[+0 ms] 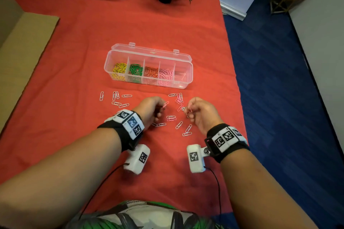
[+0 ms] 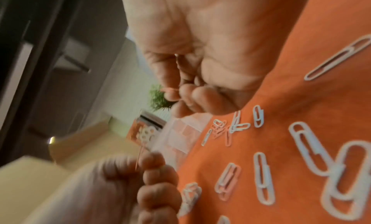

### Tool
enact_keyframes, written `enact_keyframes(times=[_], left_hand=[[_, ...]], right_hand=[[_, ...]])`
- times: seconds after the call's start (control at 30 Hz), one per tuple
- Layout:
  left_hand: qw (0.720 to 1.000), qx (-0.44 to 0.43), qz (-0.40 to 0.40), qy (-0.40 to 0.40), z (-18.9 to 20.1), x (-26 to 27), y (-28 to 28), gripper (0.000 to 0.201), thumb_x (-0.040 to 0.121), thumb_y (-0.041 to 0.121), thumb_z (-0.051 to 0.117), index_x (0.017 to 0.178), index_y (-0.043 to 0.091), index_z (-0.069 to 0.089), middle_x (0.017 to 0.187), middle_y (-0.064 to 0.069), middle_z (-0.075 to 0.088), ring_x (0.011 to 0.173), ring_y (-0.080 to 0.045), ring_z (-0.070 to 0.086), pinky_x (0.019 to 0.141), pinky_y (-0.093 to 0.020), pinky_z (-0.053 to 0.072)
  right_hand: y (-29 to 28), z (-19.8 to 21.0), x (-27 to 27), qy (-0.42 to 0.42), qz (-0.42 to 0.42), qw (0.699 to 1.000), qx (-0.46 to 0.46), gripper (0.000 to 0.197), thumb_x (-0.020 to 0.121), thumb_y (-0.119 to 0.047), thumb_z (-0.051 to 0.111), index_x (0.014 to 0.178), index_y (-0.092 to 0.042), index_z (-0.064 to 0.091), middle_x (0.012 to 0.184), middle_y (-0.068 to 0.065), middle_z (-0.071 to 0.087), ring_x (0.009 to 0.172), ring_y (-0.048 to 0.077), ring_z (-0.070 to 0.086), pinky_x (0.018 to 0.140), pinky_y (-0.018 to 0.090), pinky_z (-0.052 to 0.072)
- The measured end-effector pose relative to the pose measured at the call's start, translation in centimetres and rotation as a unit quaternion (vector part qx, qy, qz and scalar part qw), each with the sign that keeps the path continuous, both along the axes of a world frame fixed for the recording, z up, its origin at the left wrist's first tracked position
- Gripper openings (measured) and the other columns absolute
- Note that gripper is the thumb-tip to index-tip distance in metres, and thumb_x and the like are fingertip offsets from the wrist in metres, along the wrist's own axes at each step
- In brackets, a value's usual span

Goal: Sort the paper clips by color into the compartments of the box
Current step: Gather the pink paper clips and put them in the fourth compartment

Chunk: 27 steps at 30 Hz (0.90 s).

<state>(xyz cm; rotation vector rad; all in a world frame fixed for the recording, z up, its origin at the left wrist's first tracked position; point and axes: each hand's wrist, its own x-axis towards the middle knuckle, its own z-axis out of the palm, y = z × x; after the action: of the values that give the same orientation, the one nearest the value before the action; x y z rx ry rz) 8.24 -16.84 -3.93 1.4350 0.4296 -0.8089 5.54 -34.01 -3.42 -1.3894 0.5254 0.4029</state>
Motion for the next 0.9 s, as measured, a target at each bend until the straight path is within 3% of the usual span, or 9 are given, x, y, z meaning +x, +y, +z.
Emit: enact_keyframes(times=[0.1,0.2,0.33,0.4,0.47,0.53,0.73,0.83,0.9], left_hand=[[0.993,-0.093,0.043,0.057,1.1,0.2,1.1,0.021,0.075,0.017,0.037,0.061,0.013,0.052,0.048,0.002,0.046,0.042,-0.012,0.040,0.043,-0.018,0.031],[0.987,-0.133,0.052,0.075,1.4,0.4,1.6,0.032,0.080,0.019,0.035,0.069,0.007,0.062,0.053,-0.001,0.057,0.046,-0.013,0.053,0.047,-0.019,0.046],[0.996,-0.070,0.034,0.031,1.3,0.5,0.9,0.026,0.089,0.021,0.043,0.075,0.013,0.063,0.056,0.000,0.053,0.043,-0.008,0.052,0.043,-0.016,0.045],[0.995,0.060,-0.027,-0.074,0.6,0.4,0.5,0.016,0.088,0.018,0.053,0.075,0.016,0.063,0.058,0.000,0.050,0.040,-0.005,0.044,0.039,-0.014,0.036],[0.952,0.195,-0.129,-0.196,-0.3,0.2,0.3,0.011,0.085,0.021,0.060,0.080,0.014,0.067,0.069,-0.004,0.063,0.055,-0.008,0.055,0.056,-0.017,0.043],[0.879,0.300,-0.232,-0.289,-0.9,-0.3,0.0,0.018,0.083,0.026,0.062,0.089,0.012,0.071,0.086,-0.009,0.071,0.079,-0.021,0.064,0.074,-0.026,0.048],[0.714,0.419,-0.380,-0.413,-1.9,-1.6,-1.0,0.025,0.084,0.030,0.059,0.101,0.012,0.065,0.104,-0.011,0.062,0.100,-0.030,0.059,0.085,-0.035,0.046],[0.691,0.433,-0.398,-0.420,-2.2,-1.5,-0.9,0.026,0.089,0.026,0.049,0.101,0.008,0.062,0.104,-0.013,0.060,0.099,-0.032,0.059,0.083,-0.039,0.046],[0.713,0.417,-0.385,-0.412,-2.2,-1.1,-0.6,0.027,0.089,0.028,0.048,0.100,0.008,0.063,0.103,-0.014,0.061,0.099,-0.034,0.059,0.084,-0.039,0.048]], right_hand=[[0.1,0.9,0.1,0.014,-0.025,0.987,0.157,0.023,0.082,-0.011,0.032,0.065,-0.011,0.048,0.057,0.005,0.055,0.043,0.012,0.042,0.042,0.020,0.034],[0.7,1.0,0.7,0.045,-0.044,0.982,0.176,0.022,0.089,-0.014,0.040,0.072,-0.012,0.054,0.061,0.001,0.055,0.045,0.010,0.049,0.041,0.018,0.041],[1.2,-0.2,2.1,0.026,-0.007,0.996,-0.084,0.023,0.089,-0.004,0.045,0.073,-0.018,0.055,0.065,-0.002,0.050,0.049,0.008,0.040,0.043,0.018,0.032],[0.8,-0.7,2.9,-0.006,0.065,0.954,-0.293,0.023,0.087,-0.008,0.048,0.070,-0.022,0.056,0.070,-0.005,0.056,0.059,0.011,0.048,0.052,0.023,0.036],[0.7,-1.1,3.5,-0.050,0.150,0.878,-0.452,0.015,0.084,-0.011,0.050,0.075,-0.018,0.059,0.082,0.001,0.062,0.077,0.019,0.057,0.066,0.026,0.042],[1.1,-1.8,3.7,-0.094,0.203,0.815,-0.534,0.012,0.083,-0.013,0.051,0.087,-0.008,0.062,0.097,0.012,0.060,0.092,0.029,0.057,0.080,0.032,0.045],[2.8,-3.4,3.0,-0.155,0.291,0.704,-0.629,0.026,0.087,-0.021,0.052,0.108,-0.005,0.053,0.112,0.016,0.053,0.106,0.035,0.051,0.089,0.042,0.045],[2.7,-3.5,2.7,-0.150,0.290,0.705,-0.629,0.021,0.089,-0.015,0.047,0.105,-0.003,0.054,0.111,0.017,0.053,0.103,0.036,0.053,0.086,0.041,0.044],[2.1,-2.9,3.0,-0.127,0.261,0.779,-0.556,0.020,0.091,-0.015,0.046,0.099,0.000,0.057,0.105,0.018,0.055,0.098,0.032,0.054,0.086,0.037,0.040]])
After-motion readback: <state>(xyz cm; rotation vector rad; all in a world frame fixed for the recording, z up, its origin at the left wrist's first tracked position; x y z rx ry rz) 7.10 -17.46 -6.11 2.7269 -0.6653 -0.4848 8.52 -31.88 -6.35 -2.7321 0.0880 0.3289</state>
